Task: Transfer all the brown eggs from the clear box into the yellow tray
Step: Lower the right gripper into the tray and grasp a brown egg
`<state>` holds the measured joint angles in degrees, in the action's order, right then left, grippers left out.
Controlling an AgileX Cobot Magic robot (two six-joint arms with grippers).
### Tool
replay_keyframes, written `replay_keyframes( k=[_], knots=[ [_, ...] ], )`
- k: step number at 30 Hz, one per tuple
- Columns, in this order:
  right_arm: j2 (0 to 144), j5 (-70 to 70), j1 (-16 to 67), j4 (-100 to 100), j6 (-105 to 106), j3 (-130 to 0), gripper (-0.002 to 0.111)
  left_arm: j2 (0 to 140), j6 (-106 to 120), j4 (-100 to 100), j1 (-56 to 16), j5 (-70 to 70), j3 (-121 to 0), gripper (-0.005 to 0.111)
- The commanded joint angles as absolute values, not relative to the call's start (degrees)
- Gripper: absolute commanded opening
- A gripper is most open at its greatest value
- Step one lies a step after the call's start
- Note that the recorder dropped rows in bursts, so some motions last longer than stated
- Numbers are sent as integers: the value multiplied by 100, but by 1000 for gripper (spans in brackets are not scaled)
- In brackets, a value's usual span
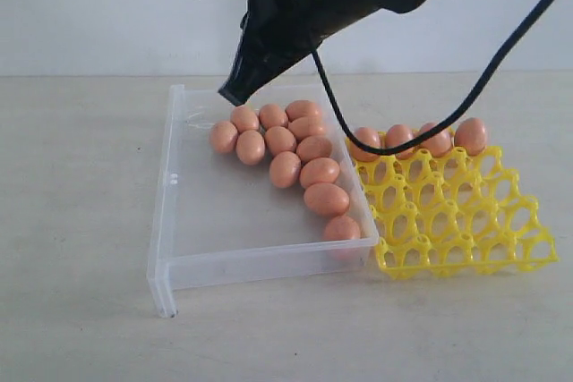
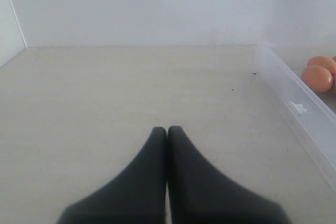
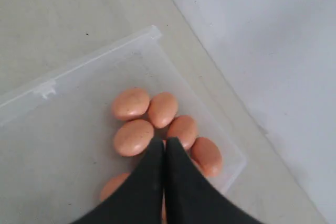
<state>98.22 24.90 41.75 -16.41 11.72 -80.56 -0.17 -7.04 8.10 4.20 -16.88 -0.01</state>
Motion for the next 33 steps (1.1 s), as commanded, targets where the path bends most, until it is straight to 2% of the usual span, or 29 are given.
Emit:
replay_keyframes(
  k=[1,5,8,10,12,18,22,33],
  knots=[
    [10048,4366,4104,-447,2227,-8288,0,0,-725,817,398,-1650,0,-4],
    [10727,6783,4056,-160,2910,-8779,0,0,-725,817,398,-1650,0,-4],
    [10861,6560,4056,-79,2888,-8816,0,0,-725,817,398,-1650,0,-4],
    [10916,6242,4056,0,2888,-8816,4,0,-725,817,398,-1650,0,-4],
    [10948,6010,4056,0,2910,-8816,14,0,-725,817,398,-1650,0,-4],
    [11450,5816,4056,-211,2940,-8816,58,0,-725,817,398,-1650,0,-4],
    [11838,5339,4056,-510,2685,-8816,55,0,-725,817,398,-1650,0,-4],
    [11845,5031,4056,-1621,2452,-8816,55,0,-725,817,398,-1650,0,-4]
  ],
)
